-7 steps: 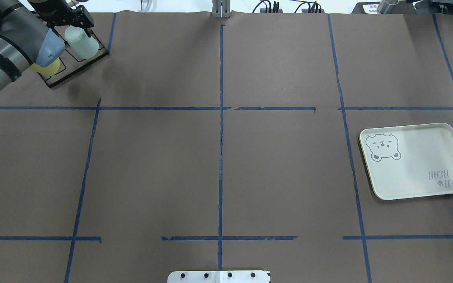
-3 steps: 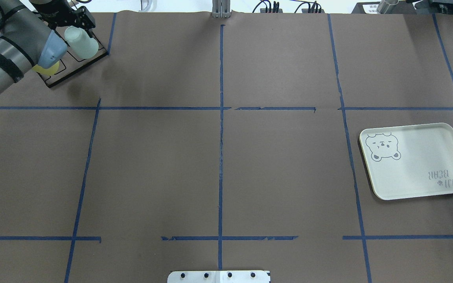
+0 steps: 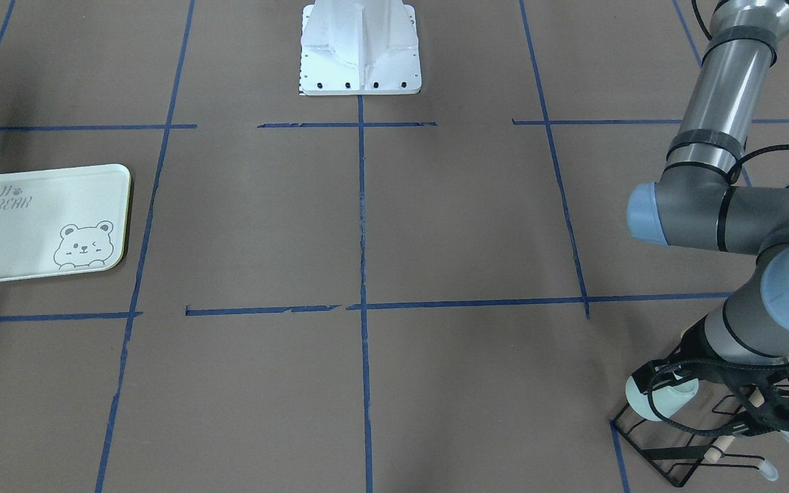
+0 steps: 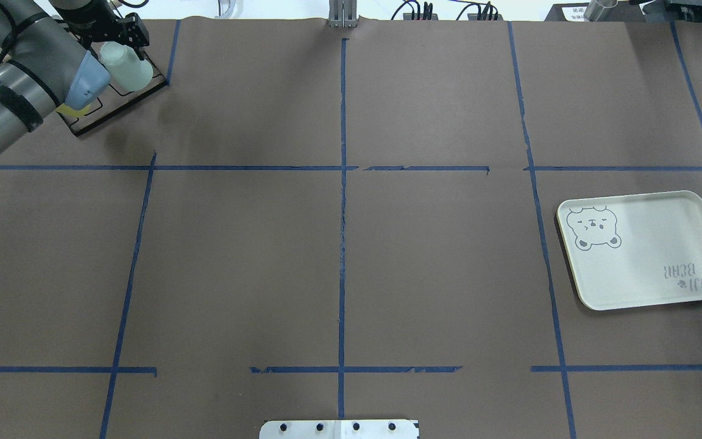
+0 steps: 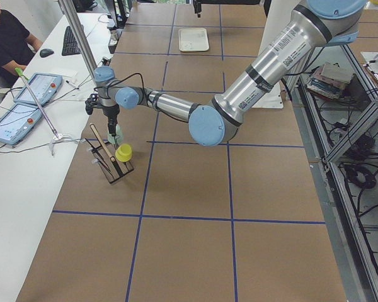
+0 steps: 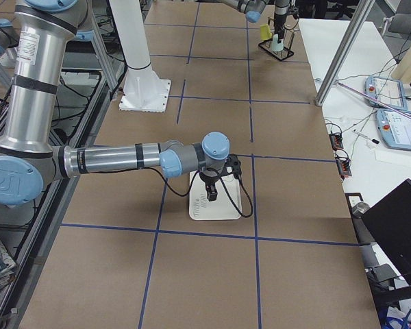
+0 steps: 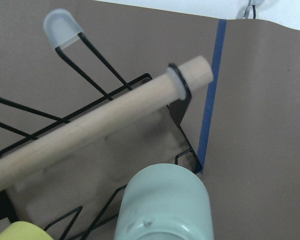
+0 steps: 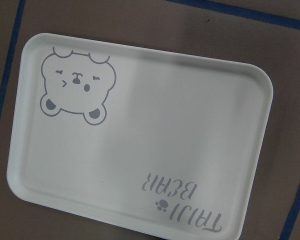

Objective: Left arm grabs green cup and hands to right arm on tray

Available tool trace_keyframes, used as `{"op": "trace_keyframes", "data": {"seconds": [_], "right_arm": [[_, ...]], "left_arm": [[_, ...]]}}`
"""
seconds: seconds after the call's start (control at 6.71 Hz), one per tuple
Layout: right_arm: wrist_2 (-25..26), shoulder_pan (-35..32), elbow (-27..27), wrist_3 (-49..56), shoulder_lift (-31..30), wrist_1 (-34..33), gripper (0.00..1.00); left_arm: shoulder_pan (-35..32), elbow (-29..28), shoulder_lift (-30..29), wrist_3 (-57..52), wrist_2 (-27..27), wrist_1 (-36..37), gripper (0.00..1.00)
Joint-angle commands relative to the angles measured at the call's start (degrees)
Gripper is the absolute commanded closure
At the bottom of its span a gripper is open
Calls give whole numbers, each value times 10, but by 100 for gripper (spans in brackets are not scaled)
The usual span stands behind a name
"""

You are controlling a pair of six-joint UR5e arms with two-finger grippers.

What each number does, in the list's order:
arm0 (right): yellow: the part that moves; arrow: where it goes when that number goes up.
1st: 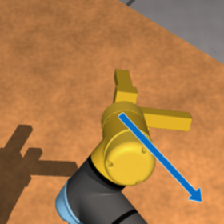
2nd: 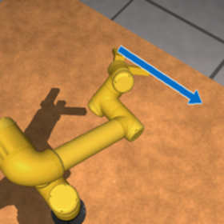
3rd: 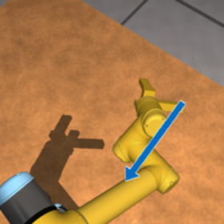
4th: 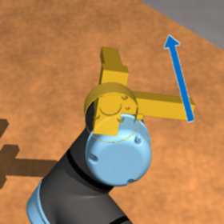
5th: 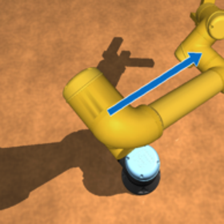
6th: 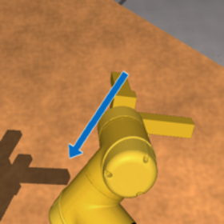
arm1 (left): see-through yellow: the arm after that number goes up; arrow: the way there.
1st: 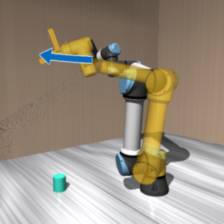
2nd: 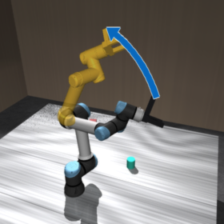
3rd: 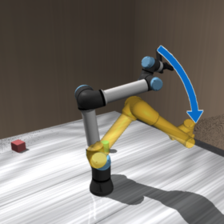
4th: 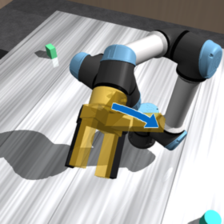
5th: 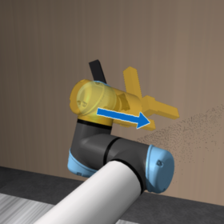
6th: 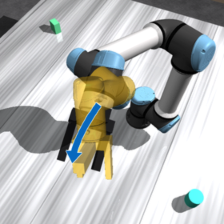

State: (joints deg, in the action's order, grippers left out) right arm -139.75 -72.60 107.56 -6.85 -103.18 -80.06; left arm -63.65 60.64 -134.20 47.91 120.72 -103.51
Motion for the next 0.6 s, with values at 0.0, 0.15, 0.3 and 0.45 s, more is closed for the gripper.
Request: {"op": "trace_keyframes", "data": {"seconds": [0.0,0.15,0.3,0.45], "right_arm": [[0,0,0,0,-1,0,0],[0,0,-1,0,0,0,0],[0,0,-1,0,0,0,0],[1,2,-3,1,0,0,0]], "left_arm": [[1,3,0,-2,-6,1,95],[-2,17,2,-3,-6,5,100],[-14,84,25,-1,-7,27,100],[-18,199,80,-2,-7,84,100]]}}
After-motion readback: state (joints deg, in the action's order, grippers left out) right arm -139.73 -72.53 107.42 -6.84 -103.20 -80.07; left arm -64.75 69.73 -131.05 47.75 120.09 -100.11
